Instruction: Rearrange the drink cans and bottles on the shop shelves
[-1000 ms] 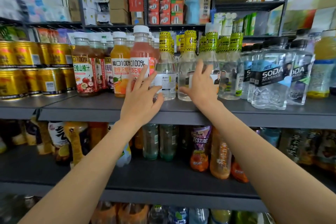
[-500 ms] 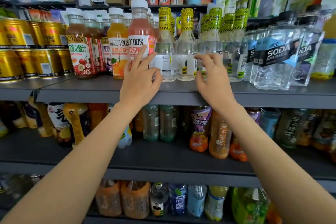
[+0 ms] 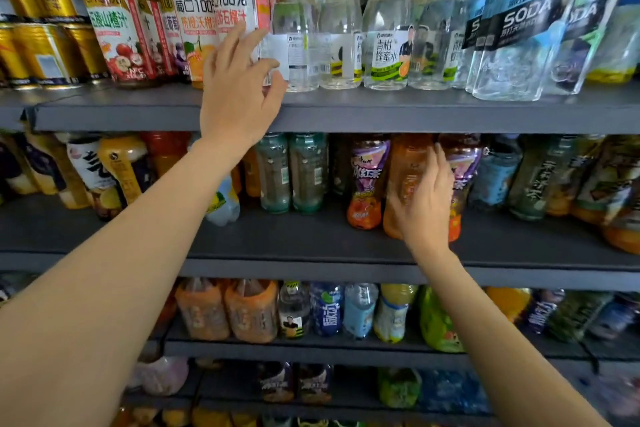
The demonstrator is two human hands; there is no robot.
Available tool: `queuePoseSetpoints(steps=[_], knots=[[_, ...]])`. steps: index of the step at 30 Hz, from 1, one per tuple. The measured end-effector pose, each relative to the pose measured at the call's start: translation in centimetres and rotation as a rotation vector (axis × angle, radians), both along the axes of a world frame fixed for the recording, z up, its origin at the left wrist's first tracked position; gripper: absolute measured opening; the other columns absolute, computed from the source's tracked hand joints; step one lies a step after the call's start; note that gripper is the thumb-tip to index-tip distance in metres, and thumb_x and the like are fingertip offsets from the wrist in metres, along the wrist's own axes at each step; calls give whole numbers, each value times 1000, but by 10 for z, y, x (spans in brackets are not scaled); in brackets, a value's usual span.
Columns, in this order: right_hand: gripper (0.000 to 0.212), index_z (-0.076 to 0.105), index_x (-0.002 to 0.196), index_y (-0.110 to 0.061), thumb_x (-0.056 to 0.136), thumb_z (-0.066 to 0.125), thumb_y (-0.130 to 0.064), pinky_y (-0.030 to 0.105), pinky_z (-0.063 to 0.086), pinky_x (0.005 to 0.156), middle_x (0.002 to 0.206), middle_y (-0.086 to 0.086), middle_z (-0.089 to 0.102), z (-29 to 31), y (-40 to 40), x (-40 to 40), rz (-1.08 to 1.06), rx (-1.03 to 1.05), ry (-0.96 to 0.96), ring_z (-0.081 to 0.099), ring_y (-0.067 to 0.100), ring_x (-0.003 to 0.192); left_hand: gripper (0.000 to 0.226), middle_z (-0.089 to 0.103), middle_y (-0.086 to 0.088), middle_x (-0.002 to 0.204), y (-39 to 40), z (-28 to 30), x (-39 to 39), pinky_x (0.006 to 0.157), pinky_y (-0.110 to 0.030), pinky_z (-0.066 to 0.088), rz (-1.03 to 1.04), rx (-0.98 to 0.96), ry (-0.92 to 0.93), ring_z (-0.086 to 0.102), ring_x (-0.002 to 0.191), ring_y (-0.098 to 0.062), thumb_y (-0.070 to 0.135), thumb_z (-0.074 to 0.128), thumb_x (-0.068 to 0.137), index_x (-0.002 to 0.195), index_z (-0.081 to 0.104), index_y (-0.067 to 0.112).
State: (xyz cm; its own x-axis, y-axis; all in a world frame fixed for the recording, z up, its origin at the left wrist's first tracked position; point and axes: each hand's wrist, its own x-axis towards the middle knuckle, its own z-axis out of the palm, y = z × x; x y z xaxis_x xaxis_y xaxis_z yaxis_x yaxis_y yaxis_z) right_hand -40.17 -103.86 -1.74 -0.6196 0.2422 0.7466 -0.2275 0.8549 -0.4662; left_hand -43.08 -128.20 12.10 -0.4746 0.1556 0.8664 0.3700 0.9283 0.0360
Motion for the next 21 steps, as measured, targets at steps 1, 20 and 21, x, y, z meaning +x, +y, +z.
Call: queuePoseSetpoints(steps=[1, 20, 21], knots=[[81, 26, 140, 8, 76, 72, -11, 41, 21, 112, 146, 27, 29, 6, -2, -9, -32, 37, -31, 29, 40, 134, 42, 35, -2, 149, -1, -3, 1, 111, -38, 7, 7, -10, -5, 17, 142, -23, 30, 34, 95, 112, 66, 9], [83, 31, 136, -11, 67, 77, 0, 6, 23, 102, 132, 12, 25, -13, -1, 31, 187, -110, 244, 40, 30, 122, 51, 38, -12, 140, 34, -123, 69, 109, -39, 25, -193, 127, -100, 30, 132, -23, 16, 49, 82, 132, 41, 9], [82, 33, 133, -13, 66, 79, 0, 3, 20, 103, 131, 10, 26, -17, 0, 37, 223, -83, 256, 37, 24, 123, 51, 39, -10, 139, 41, -139, 71, 107, -38, 27, -230, 138, -191, 30, 130, -20, 16, 53, 83, 132, 41, 10]])
